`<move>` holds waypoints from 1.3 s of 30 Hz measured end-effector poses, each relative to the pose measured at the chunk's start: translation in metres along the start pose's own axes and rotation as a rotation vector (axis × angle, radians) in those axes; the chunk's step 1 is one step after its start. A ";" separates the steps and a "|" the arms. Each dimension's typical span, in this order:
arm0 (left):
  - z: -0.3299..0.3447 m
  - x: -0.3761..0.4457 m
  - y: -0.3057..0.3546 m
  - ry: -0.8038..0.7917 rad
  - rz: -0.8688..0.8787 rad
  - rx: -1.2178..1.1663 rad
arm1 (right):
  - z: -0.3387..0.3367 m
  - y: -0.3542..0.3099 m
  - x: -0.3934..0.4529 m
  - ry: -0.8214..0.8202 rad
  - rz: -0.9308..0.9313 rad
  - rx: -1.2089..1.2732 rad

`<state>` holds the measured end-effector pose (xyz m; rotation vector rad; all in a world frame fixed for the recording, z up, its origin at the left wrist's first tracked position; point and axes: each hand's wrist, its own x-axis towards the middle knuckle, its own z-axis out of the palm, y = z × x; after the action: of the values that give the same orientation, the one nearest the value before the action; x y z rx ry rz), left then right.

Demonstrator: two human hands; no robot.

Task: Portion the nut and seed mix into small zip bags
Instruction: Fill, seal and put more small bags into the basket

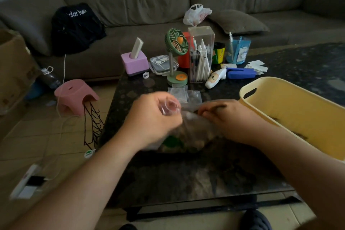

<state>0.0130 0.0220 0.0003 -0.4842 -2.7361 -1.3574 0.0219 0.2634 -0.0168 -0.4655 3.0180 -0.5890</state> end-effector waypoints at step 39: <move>0.018 0.003 -0.039 -0.290 -0.226 0.369 | 0.009 -0.028 0.006 0.129 0.048 -0.128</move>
<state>0.0005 0.0149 -0.0407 -0.3788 -3.2643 -0.8291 0.0245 0.2337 -0.0143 -0.3730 3.1932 -0.4403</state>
